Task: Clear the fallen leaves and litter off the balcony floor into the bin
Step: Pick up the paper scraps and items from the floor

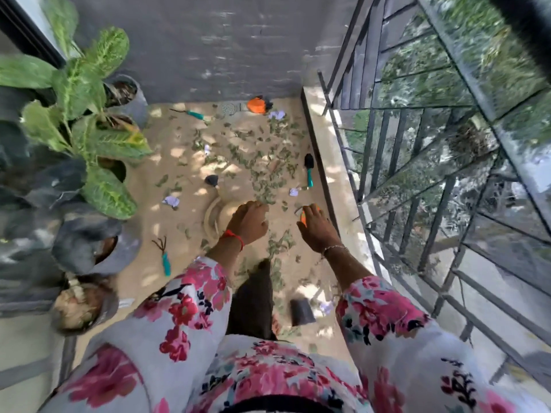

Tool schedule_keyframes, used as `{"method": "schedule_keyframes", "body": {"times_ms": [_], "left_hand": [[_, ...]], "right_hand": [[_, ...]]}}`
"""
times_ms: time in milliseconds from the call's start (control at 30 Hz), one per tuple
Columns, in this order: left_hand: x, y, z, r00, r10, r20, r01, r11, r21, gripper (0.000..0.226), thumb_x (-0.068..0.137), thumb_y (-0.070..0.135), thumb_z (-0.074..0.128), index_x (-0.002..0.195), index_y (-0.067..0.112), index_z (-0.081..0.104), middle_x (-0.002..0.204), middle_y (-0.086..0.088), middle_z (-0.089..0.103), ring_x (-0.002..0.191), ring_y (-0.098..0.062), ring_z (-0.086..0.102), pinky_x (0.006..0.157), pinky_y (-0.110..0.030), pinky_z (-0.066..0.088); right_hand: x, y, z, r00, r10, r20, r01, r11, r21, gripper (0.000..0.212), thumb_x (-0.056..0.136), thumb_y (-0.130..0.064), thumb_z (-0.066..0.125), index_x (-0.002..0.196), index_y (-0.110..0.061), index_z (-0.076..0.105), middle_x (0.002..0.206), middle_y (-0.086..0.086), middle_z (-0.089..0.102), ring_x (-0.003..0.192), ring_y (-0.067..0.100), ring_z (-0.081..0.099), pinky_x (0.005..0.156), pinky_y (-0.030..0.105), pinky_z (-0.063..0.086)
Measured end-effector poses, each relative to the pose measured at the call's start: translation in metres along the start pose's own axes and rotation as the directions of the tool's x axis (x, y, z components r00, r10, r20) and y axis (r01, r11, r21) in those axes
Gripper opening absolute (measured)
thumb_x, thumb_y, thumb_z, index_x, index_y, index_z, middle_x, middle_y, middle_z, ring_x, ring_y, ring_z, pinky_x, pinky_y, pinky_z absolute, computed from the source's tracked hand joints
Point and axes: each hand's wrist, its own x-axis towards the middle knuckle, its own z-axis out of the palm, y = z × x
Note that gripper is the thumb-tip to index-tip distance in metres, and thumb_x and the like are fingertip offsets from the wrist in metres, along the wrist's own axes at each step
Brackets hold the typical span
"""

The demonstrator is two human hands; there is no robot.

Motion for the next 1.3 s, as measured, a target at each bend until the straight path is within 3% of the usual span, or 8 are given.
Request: {"method": "schedule_keyframes", "body": {"times_ms": [167,333,467,633,900,1067,1167,1300], "left_hand": [[0.090,-0.024,-0.036,0.999,-0.047,-0.004,0.046,0.993,-0.108,0.047,0.080,0.021,0.050,0.120,-0.003,0.056,0.124,-0.021,0.055,0.117,-0.035,0.050,0.099,-0.034,0.036],[0.173,-0.044,-0.082,0.995,-0.098,0.012,0.098,0.990,-0.103,0.044,0.086,0.013,0.053,0.128,0.001,0.051,0.134,-0.017,0.050,0.126,-0.030,0.044,0.107,-0.032,0.031],[0.232,-0.069,-0.115,0.989,-0.145,-0.037,0.140,0.983,-0.116,0.038,0.083,0.013,0.056,0.119,0.002,0.057,0.124,-0.017,0.056,0.118,-0.034,0.050,0.099,-0.038,0.039],[0.308,-0.086,-0.148,0.985,-0.164,-0.046,0.162,0.985,-0.054,0.039,0.084,0.009,0.055,0.123,0.001,0.054,0.129,-0.017,0.053,0.122,-0.032,0.047,0.101,-0.036,0.037],[0.458,-0.116,-0.185,0.950,-0.311,-0.023,0.304,0.940,-0.151,0.040,0.085,0.019,0.050,0.119,0.000,0.055,0.124,-0.017,0.055,0.119,-0.033,0.050,0.099,-0.040,0.039],[0.562,-0.135,-0.196,0.879,-0.475,0.039,0.466,0.840,-0.278,0.039,0.089,0.014,0.049,0.123,-0.005,0.053,0.127,-0.025,0.052,0.121,-0.037,0.048,0.103,-0.041,0.037],[0.615,-0.157,-0.180,0.879,-0.476,-0.034,0.451,0.852,-0.265,0.037,0.077,0.011,0.050,0.109,-0.005,0.061,0.109,-0.026,0.061,0.106,-0.041,0.057,0.091,-0.045,0.047],[0.696,-0.203,-0.137,0.874,-0.485,0.037,0.481,0.850,-0.216,0.042,0.074,0.012,0.046,0.110,-0.001,0.061,0.107,-0.021,0.063,0.102,-0.039,0.058,0.090,-0.044,0.047]], "right_hand": [[0.094,0.010,-0.043,1.000,-0.006,0.017,0.006,1.000,-0.003,0.048,0.096,-0.025,0.042,0.138,-0.003,0.032,0.147,0.017,0.029,0.131,0.034,0.034,0.102,0.043,0.035],[0.189,0.015,-0.091,0.998,-0.008,0.062,0.008,1.000,-0.002,0.042,0.096,-0.022,0.043,0.131,0.000,0.039,0.139,0.021,0.034,0.126,0.037,0.039,0.102,0.042,0.035],[0.263,0.013,-0.127,0.999,-0.029,0.046,0.026,0.998,0.061,0.038,0.096,-0.020,0.044,0.126,0.002,0.045,0.138,0.023,0.035,0.122,0.038,0.042,0.099,0.043,0.038],[0.352,0.018,-0.161,0.996,-0.065,0.054,0.062,0.997,0.055,0.027,0.095,-0.017,0.043,0.110,0.002,0.054,0.119,0.024,0.048,0.108,0.040,0.051,0.091,0.046,0.042],[0.537,0.037,-0.199,0.987,-0.091,0.129,0.070,0.984,0.162,0.021,0.091,-0.010,0.046,0.091,0.005,0.060,0.102,0.026,0.057,0.098,0.038,0.055,0.082,0.038,0.041],[0.654,0.047,-0.212,0.981,-0.096,0.167,0.067,0.983,0.174,0.026,0.094,-0.017,0.044,0.104,0.002,0.059,0.113,0.024,0.056,0.105,0.036,0.053,0.088,0.040,0.041],[0.709,0.052,-0.199,0.972,-0.099,0.211,0.071,0.988,0.138,0.027,0.094,-0.016,0.043,0.106,0.003,0.058,0.116,0.024,0.055,0.106,0.037,0.053,0.086,0.039,0.039],[0.798,0.075,-0.145,0.958,-0.047,0.282,0.026,0.997,0.079,0.029,0.095,-0.020,0.042,0.112,-0.001,0.056,0.117,0.021,0.056,0.110,0.036,0.052,0.094,0.047,0.040]]}}
